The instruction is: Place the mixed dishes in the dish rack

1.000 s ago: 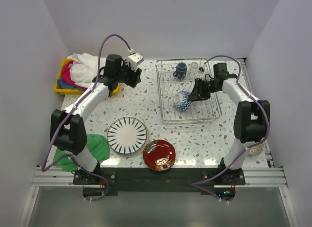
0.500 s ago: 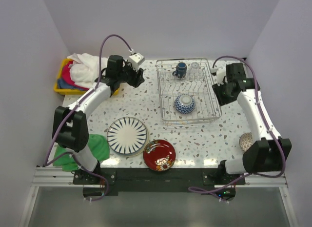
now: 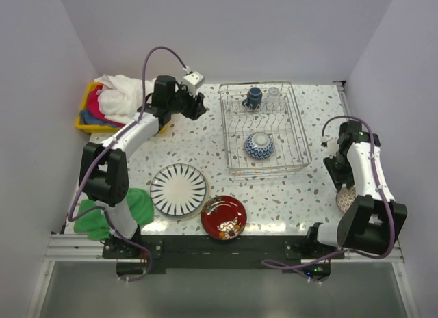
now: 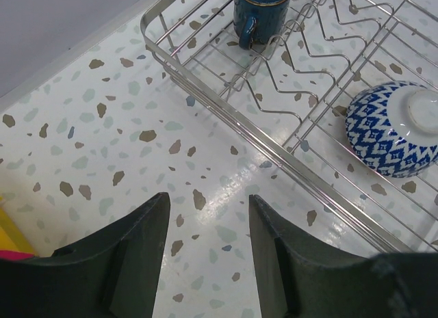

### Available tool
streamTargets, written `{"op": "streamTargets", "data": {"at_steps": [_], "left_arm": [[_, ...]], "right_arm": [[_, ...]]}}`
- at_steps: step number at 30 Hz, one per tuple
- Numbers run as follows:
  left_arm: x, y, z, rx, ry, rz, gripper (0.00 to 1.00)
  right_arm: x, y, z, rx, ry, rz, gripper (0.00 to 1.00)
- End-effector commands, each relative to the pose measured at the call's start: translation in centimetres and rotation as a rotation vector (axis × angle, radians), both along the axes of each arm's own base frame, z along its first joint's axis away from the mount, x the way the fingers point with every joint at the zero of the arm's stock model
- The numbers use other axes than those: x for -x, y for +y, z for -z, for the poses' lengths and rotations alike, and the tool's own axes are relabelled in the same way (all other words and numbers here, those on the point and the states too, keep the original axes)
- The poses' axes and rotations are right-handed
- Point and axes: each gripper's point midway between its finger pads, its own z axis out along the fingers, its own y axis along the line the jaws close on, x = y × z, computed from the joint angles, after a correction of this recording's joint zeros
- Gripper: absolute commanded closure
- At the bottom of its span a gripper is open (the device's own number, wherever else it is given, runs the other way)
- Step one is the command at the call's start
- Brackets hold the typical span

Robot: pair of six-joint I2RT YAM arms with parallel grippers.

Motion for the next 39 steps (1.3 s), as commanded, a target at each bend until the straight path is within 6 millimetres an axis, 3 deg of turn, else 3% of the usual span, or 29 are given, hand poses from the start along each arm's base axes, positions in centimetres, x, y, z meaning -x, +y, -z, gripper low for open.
{"op": "streamTargets", "data": {"at_steps": [1, 9, 19, 22, 24, 26, 29, 33, 36, 37, 39], "left_arm": [[-1.3, -1.1, -3.0, 0.041, -0.072, 0.031, 0.45], [-2.0, -0.9, -3.1, 0.013, -0.088, 0.033, 0.45], [-2.2, -1.1, -3.1, 0.027, -0.085, 0.025, 0.45], [-2.3, -1.1, -3.2, 0.032, -0.09, 0.026, 0.45], [-2.2, -1.1, -3.2, 0.031, -0.094, 0.027, 0.45], [-2.3, -1.1, -3.3, 0.031, -0.098, 0.024, 0.45], [-2.2, -1.1, -3.2, 0.041, -0.094, 0.026, 0.45], [-2.2, -1.7, -3.3, 0.057, -0.1, 0.055, 0.47], [-1.4, -3.4, -4.4, 0.088, -0.116, 0.154, 0.63], [-0.5, -4.8, -4.1, 0.08, -0.101, 0.207, 0.8], [0.2, -6.6, -4.6, 0.038, -0.142, 0.293, 1.0]], "right_arm": [[0.5, 0.0, 1.3, -0.039, 0.041, -0.007, 0.6], [3.1, 0.8, 4.0, -0.085, 0.162, 0.024, 0.61], [2.5, -0.3, 6.3, -0.065, 0.217, 0.09, 0.65], [2.4, -0.6, 6.8, -0.057, 0.235, 0.097, 0.72], [2.1, -0.8, 6.5, -0.05, 0.227, 0.097, 0.86], [2.2, -0.6, 5.7, -0.064, 0.228, 0.095, 1.0], [1.8, -0.9, 3.0, -0.045, 0.188, 0.095, 1.0], [-2.2, -2.3, -3.0, 0.021, -0.029, 0.071, 1.0], [-5.2, -2.0, -6.3, 0.024, -0.16, 0.063, 1.0], [-5.9, -1.6, -7.0, 0.02, -0.186, 0.055, 1.0], [-7.9, -0.8, -8.9, 0.005, -0.267, 0.058, 1.0]]}}
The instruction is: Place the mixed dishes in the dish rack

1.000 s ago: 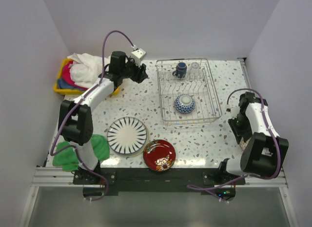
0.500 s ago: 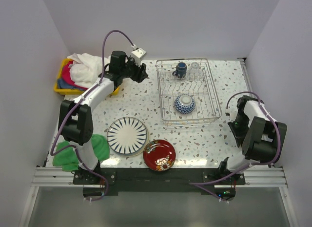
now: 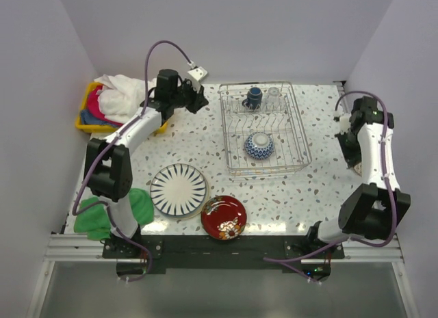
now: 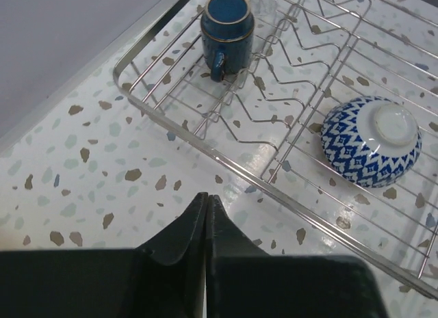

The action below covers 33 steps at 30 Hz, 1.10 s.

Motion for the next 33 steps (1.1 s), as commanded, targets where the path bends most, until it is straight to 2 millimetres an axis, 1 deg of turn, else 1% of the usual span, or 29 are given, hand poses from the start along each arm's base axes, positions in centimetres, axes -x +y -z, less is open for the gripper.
{"op": "streamTargets", "data": {"at_steps": [1, 2, 3, 4, 5, 6, 7, 8, 9, 10, 11, 13, 14, 15, 16, 17, 20, 22, 26, 28, 29, 31, 32, 33], "left_arm": [[2.2, -5.9, -2.6, -0.017, -0.095, 0.237, 1.0], [2.6, -6.6, -2.2, -0.026, -0.092, 0.26, 1.0], [2.6, -7.3, -2.6, -0.033, -0.108, 0.276, 1.0], [3.4, -8.3, -2.2, -0.041, -0.091, 0.302, 1.0], [3.2, -8.7, -0.9, -0.057, -0.061, 0.304, 1.0], [3.0, -9.4, -1.4, -0.065, -0.074, 0.314, 1.0], [3.6, -9.9, -0.3, -0.089, -0.031, 0.328, 1.0], [3.3, -10.3, 1.8, -0.117, 0.011, 0.333, 1.0], [3.0, -10.9, 1.1, -0.122, -0.003, 0.346, 1.0], [3.6, -11.4, 2.2, -0.142, 0.036, 0.361, 1.0], [3.5, -11.7, 3.5, -0.158, 0.061, 0.359, 1.0], [3.9, -12.8, 4.1, -0.168, 0.071, 0.374, 1.0], [4.0, -13.1, 5.0, -0.179, 0.082, 0.375, 1.0], [4.1, -13.4, 5.4, -0.186, 0.084, 0.38, 1.0], [4.7, -14.0, 5.8, -0.195, 0.09, 0.395, 1.0], [4.9, -14.2, 6.7, -0.21, 0.102, 0.397, 1.0], [5.8, -14.9, 8.3, -0.234, 0.129, 0.42, 1.0], [6.4, -15.3, 9.1, -0.246, 0.138, 0.433, 1.0], [6.8, -16.2, 10.9, -0.269, 0.154, 0.444, 1.0], [7.1, -17.1, 11.0, -0.266, 0.15, 0.456, 1.0], [7.0, -17.4, 11.5, -0.27, 0.154, 0.457, 1.0], [7.2, -18.4, 11.4, -0.265, 0.15, 0.467, 1.0], [7.5, -18.8, 12.0, -0.264, 0.16, 0.477, 1.0], [7.4, -19.3, 11.6, -0.256, 0.151, 0.482, 1.0]], "right_arm": [[-3.4, 2.3, -5.0, -0.011, -0.175, -0.04, 1.0], [-4.2, 2.9, -5.6, -0.019, -0.207, -0.053, 1.0], [-5.3, 3.9, -6.7, -0.048, -0.26, -0.067, 1.0], [-6.1, 4.8, -7.0, -0.074, -0.274, -0.092, 1.0], [-6.8, 5.3, -7.6, -0.084, -0.302, -0.095, 1.0], [-7.7, 5.6, -8.8, -0.103, -0.353, -0.078, 1.0], [-8.6, 6.5, -9.0, -0.151, -0.371, -0.088, 1.0], [-9.2, 6.7, -9.4, -0.164, -0.391, -0.085, 1.0], [-9.8, 6.7, -10.4, -0.169, -0.429, -0.065, 1.0], [-10.6, 7.4, -10.8, -0.207, -0.456, -0.085, 1.0], [-11.1, 7.4, -11.1, -0.207, -0.472, -0.086, 1.0], [-12.2, 7.6, -12.3, -0.218, -0.532, -0.074, 1.0], [-12.5, 7.6, -12.6, -0.223, -0.548, -0.072, 1.0], [-12.9, 7.8, -13.2, -0.23, -0.572, -0.075, 1.0], [-13.4, 7.9, -13.7, -0.236, -0.6, -0.079, 1.0], [-13.6, 7.9, -14.1, -0.241, -0.621, -0.075, 1.0], [-14.4, 8.3, -14.7, -0.262, -0.662, -0.076, 1.0], [-14.7, 8.5, -14.6, -0.276, -0.666, -0.075, 1.0], [-14.9, 8.8, -14.2, -0.296, -0.658, -0.078, 1.0], [-14.7, 9.0, -14.2, -0.302, -0.662, -0.082, 1.0], [-14.5, 9.1, -13.7, -0.307, -0.651, -0.084, 1.0], [-14.2, 9.2, -13.8, -0.312, -0.659, -0.089, 1.0], [-14.1, 9.3, -13.3, -0.316, -0.648, -0.091, 1.0], [-13.9, 9.3, -13.1, -0.316, -0.643, -0.091, 1.0]]}}
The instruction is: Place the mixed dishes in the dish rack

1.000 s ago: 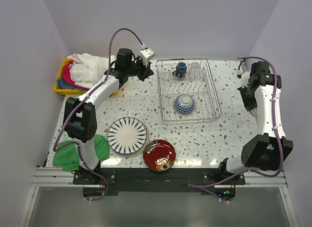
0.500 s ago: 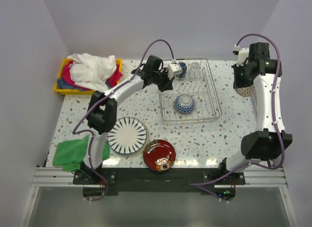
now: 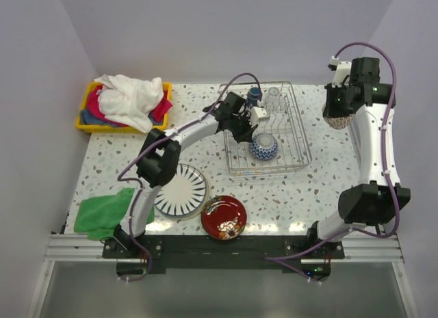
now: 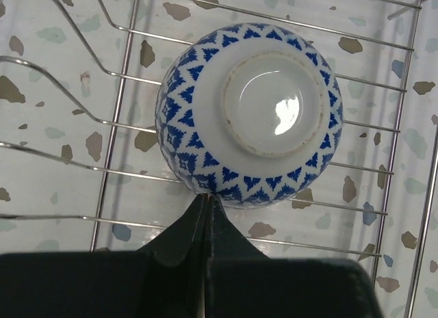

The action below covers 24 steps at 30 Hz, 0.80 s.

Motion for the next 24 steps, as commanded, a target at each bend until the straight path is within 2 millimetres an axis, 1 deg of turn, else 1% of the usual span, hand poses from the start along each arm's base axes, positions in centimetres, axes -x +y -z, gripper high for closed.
{"op": "streamTargets", "data": {"at_steps": [1, 2, 3, 5, 7, 9, 10, 13, 14, 16, 17, 18, 19, 20, 21, 22, 23, 24], "left_arm": [[-0.1, -2.8, -1.2, 0.038, -0.035, 0.035, 1.0], [0.2, -3.2, -0.7, 0.041, -0.023, 0.046, 1.0], [0.2, -3.8, -1.2, 0.054, -0.029, 0.053, 1.0], [1.0, -5.1, -1.1, 0.064, -0.023, 0.076, 1.0], [1.5, -6.1, -1.6, 0.091, -0.022, 0.093, 1.0], [2.0, -6.6, -1.8, 0.121, 0.01, 0.094, 1.0], [1.8, -7.0, -2.2, 0.143, 0.004, 0.089, 1.0], [2.3, -7.1, -2.7, 0.164, 0.012, 0.103, 1.0], [2.5, -7.0, -3.2, 0.171, 0.008, 0.112, 1.0], [2.6, -6.5, -3.2, 0.17, 0.016, 0.107, 1.0], [2.7, -6.4, -4.2, 0.182, 0.012, 0.111, 1.0], [2.6, -5.9, -4.4, 0.176, 0.017, 0.097, 1.0], [2.3, -5.4, -4.9, 0.175, 0.009, 0.082, 0.98], [1.7, -4.9, -6.9, 0.183, -0.027, 0.054, 0.96], [1.0, -3.9, -7.9, 0.182, -0.038, 0.021, 0.93], [0.6, -3.2, -9.0, 0.18, -0.061, -0.004, 0.93], [-0.2, -2.0, -12.1, 0.193, -0.13, -0.052, 0.93], [-1.1, -0.3, -13.0, 0.185, -0.155, -0.094, 0.92]], "right_arm": [[-0.5, 0.4, -2.0, -0.015, -0.111, -0.012, 1.0], [-0.4, 0.4, -1.7, -0.019, -0.104, -0.009, 1.0], [-0.4, 0.5, -1.6, -0.024, -0.102, -0.012, 1.0], [-0.3, 0.7, -1.4, -0.037, -0.101, -0.012, 1.0], [-0.3, 0.8, -1.3, -0.043, -0.098, -0.01, 1.0], [-0.3, 0.9, -1.3, -0.053, -0.098, -0.006, 1.0], [-0.3, 0.9, -1.3, -0.056, -0.096, -0.006, 1.0], [-0.6, 1.2, -1.3, -0.071, -0.094, -0.008, 1.0], [-0.7, 1.2, -1.3, -0.074, -0.095, -0.006, 1.0], [-1.1, 1.3, -1.0, -0.084, -0.086, -0.01, 1.0], [-1.4, 1.4, -1.2, -0.089, -0.094, -0.013, 1.0], [-1.6, 1.7, -1.2, -0.094, -0.093, -0.024, 1.0], [-2.0, 2.6, -1.2, -0.11, -0.098, -0.052, 1.0], [-2.3, 3.3, -1.5, -0.125, -0.109, -0.08, 1.0], [-2.5, 4.2, -1.7, -0.15, -0.118, -0.111, 1.0], [-2.9, 5.6, -2.4, -0.176, -0.153, -0.16, 1.0], [-2.9, 7.5, -2.6, -0.236, -0.166, -0.22, 1.0], [-3.0, 8.6, -2.9, -0.268, -0.183, -0.252, 1.0]]}}
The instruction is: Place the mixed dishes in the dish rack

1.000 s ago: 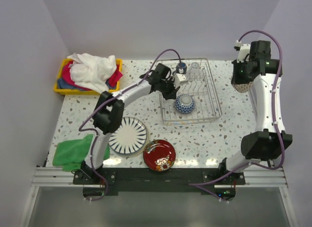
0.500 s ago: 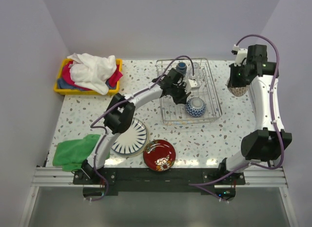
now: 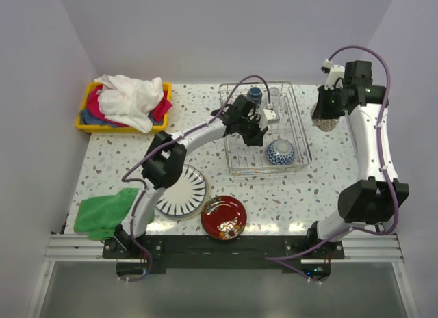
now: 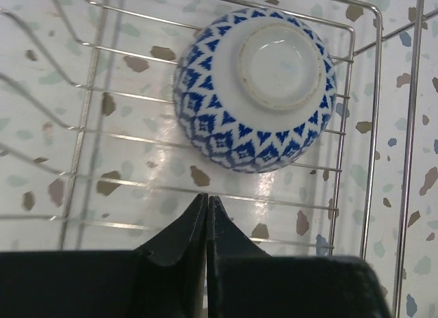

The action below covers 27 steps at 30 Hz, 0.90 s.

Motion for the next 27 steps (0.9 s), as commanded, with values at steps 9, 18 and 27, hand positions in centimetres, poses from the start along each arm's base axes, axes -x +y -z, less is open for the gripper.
{"op": "streamTargets", "data": {"at_steps": [9, 18, 27], "left_arm": [[-8.2, 21.5, -21.3, 0.046, -0.564, -0.717, 0.87], [-7.6, 26.7, -20.6, -0.057, -0.741, -0.822, 0.9], [-7.9, 26.4, -19.5, -0.07, -0.709, -0.815, 0.9]], "right_arm": [[-1.8, 15.8, -4.6, -0.629, -0.242, -0.387, 1.0], [-2.1, 22.6, -1.0, -1.059, -0.062, -0.397, 1.0], [-3.0, 25.0, 4.6, -1.136, 0.146, -0.349, 1.0]]}}
